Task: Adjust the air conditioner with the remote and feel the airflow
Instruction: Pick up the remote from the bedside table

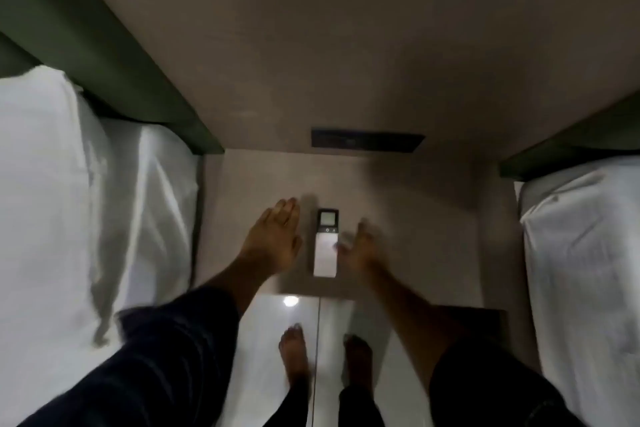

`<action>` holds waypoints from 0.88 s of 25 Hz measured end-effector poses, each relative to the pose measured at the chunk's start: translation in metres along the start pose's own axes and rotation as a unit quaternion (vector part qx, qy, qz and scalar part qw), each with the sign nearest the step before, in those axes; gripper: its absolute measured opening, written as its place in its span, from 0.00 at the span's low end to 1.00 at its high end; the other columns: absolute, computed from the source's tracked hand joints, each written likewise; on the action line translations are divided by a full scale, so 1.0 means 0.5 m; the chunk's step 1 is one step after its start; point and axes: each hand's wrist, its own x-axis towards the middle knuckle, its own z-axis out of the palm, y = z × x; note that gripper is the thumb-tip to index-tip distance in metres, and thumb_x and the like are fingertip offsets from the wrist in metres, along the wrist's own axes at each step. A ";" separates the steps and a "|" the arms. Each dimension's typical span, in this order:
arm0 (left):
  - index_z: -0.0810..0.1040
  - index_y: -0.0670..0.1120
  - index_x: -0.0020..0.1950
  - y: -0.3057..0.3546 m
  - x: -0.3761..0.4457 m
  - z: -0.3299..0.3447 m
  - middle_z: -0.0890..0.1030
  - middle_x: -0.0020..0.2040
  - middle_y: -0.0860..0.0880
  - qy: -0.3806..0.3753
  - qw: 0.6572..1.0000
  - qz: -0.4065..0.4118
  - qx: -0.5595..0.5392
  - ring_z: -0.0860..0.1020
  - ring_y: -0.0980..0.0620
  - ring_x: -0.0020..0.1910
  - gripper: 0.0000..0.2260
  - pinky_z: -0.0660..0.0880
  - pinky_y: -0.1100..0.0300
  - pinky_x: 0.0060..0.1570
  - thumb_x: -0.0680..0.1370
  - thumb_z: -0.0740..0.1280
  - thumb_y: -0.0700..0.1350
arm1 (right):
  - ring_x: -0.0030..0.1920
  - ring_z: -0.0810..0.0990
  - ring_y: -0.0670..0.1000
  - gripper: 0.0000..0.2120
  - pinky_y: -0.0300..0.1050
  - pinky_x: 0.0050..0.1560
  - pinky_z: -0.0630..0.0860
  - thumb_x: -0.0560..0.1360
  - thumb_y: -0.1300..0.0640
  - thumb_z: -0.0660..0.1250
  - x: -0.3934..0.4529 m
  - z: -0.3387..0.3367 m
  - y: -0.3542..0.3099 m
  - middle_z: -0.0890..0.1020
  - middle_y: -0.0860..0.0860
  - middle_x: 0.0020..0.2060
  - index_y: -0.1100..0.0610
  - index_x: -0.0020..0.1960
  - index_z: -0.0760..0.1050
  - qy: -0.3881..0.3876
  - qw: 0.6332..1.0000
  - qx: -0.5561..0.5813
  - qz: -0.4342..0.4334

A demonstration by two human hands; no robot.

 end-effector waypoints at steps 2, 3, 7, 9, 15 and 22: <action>0.44 0.44 0.80 -0.016 0.023 0.068 0.47 0.81 0.45 -0.008 1.000 -0.014 -0.020 0.47 0.46 0.80 0.30 0.46 0.53 0.77 0.82 0.49 0.55 | 0.74 0.63 0.60 0.45 0.52 0.72 0.61 0.74 0.42 0.66 0.038 0.096 -0.002 0.62 0.61 0.76 0.62 0.79 0.46 0.016 0.999 0.031 0.017; 0.44 0.44 0.80 -0.028 0.024 0.094 0.46 0.81 0.45 -0.015 0.999 -0.024 -0.022 0.47 0.46 0.80 0.30 0.46 0.53 0.77 0.82 0.49 0.55 | 0.74 0.62 0.61 0.48 0.53 0.73 0.61 0.73 0.41 0.68 0.051 0.145 -0.010 0.61 0.61 0.76 0.62 0.79 0.45 0.022 0.998 0.042 0.028; 0.44 0.43 0.80 -0.063 0.041 0.128 0.48 0.81 0.45 0.002 0.998 -0.049 -0.038 0.48 0.46 0.80 0.30 0.48 0.52 0.77 0.82 0.49 0.55 | 0.68 0.67 0.64 0.50 0.56 0.68 0.68 0.67 0.45 0.73 0.126 0.203 -0.029 0.63 0.64 0.71 0.60 0.78 0.49 0.064 0.997 -0.031 0.033; 0.44 0.43 0.80 -0.070 0.027 0.131 0.48 0.81 0.45 -0.006 0.995 -0.078 -0.055 0.48 0.46 0.80 0.31 0.48 0.52 0.78 0.82 0.49 0.56 | 0.62 0.73 0.63 0.47 0.53 0.62 0.74 0.62 0.48 0.76 0.143 0.182 -0.022 0.71 0.61 0.64 0.59 0.73 0.56 0.061 0.996 -0.051 0.029; 0.44 0.42 0.80 -0.043 -0.081 0.035 0.47 0.81 0.44 -0.010 0.992 -0.113 -0.062 0.47 0.46 0.80 0.30 0.48 0.52 0.78 0.82 0.49 0.55 | 0.42 0.81 0.50 0.23 0.37 0.42 0.75 0.57 0.56 0.79 0.034 0.053 0.002 0.85 0.54 0.48 0.55 0.50 0.78 -0.015 1.000 0.011 -0.023; 0.45 0.42 0.80 -0.026 -0.306 -0.289 0.47 0.81 0.45 0.116 0.977 -0.178 -0.026 0.48 0.47 0.80 0.30 0.48 0.52 0.77 0.82 0.51 0.53 | 0.45 0.81 0.51 0.23 0.40 0.44 0.75 0.60 0.61 0.77 -0.209 -0.206 -0.284 0.83 0.50 0.48 0.52 0.54 0.77 -0.072 0.968 -0.025 -0.241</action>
